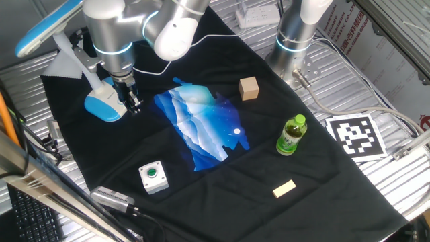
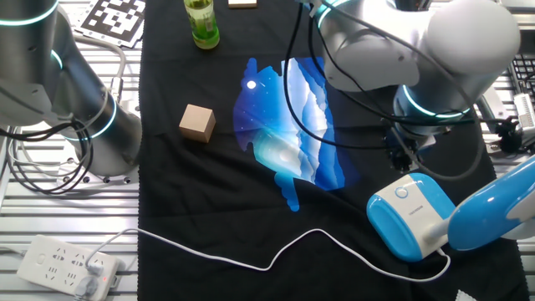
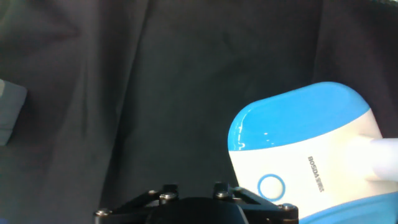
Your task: Turn on the desk lamp by pressing the button
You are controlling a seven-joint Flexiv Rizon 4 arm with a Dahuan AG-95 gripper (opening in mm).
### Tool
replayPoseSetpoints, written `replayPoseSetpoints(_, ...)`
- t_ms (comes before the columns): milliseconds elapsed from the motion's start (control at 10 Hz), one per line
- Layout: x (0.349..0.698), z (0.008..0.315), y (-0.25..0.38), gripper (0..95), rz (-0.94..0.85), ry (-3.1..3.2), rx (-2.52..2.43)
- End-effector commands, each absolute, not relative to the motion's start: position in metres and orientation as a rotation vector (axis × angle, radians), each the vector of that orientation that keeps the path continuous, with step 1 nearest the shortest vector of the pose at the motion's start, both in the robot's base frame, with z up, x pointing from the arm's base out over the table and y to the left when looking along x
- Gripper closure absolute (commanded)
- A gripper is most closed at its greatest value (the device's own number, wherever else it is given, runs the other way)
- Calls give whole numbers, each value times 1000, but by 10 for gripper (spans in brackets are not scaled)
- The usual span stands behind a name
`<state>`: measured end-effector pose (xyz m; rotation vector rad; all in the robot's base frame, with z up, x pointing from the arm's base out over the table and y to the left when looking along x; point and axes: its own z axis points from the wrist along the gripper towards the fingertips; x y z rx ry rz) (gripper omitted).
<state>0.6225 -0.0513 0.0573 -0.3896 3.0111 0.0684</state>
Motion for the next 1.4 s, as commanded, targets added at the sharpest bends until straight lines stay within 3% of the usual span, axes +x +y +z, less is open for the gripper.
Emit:
replayPoseSetpoints(100, 622, 58, -52, 0, 52, 3017, -385)
replayPoseSetpoints(1400, 620, 51, -64, 0, 16, 2989, -421)
